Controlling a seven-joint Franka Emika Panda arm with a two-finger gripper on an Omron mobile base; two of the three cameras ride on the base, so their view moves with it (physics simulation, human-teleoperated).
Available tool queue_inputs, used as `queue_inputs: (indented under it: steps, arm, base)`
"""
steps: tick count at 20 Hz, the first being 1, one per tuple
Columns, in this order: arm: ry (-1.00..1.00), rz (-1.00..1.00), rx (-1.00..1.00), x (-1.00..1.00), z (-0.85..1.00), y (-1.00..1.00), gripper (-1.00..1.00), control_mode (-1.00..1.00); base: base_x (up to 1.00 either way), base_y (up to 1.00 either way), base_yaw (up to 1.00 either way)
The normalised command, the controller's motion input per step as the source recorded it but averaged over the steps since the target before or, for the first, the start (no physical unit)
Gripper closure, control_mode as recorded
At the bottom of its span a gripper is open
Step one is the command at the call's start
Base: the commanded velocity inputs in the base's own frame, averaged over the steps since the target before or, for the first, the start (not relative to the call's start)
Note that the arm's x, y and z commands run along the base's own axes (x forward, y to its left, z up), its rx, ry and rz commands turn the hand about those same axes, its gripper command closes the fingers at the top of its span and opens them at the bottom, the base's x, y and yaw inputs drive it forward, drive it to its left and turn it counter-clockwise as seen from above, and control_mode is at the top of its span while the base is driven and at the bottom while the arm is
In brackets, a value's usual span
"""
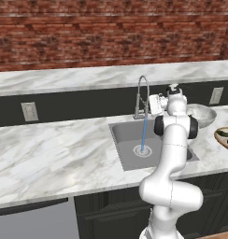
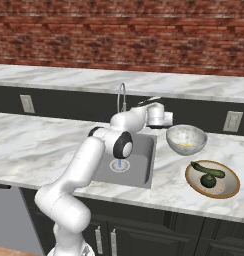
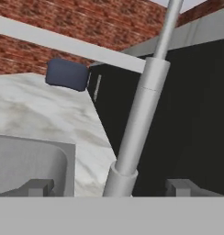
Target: Pick the squashs from the sink and place them in one bowl. Place the lemon wedge in the other bowl. Then turn off the sink faucet.
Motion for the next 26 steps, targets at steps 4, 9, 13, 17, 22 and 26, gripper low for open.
queue_inputs:
  steps: [4,9,13,17,22,26]
  arm:
    - [0.04,0.01,0.0,0.18,-0.26,0.24,-1.0,-1.0]
    - [0.05,0.05,0.02,0.08,-0.34,0.34,-1.0,-1.0]
    - [0.07,0.07,0.02,0.04,-0.38,0.45,-1.0,-1.0]
    - [0.07,0.08,0.03,0.03,-0.39,0.49,-1.0,-1.0]
    - [0.05,0.11,0.03,0.03,-0.21,0.55,-1.0,-1.0]
    - [0.01,0.11,0.02,0.0,-0.08,0.68,-1.0,-1.0]
  base:
    - [0.0,0.0,0.0]
    - [0.0,0.0,0.0]
    - [0.0,0.0,0.0]
    - [0.0,0.0,0.0]
    - [0.0,0.0,0.0]
    - [0.0,0.0,0.0]
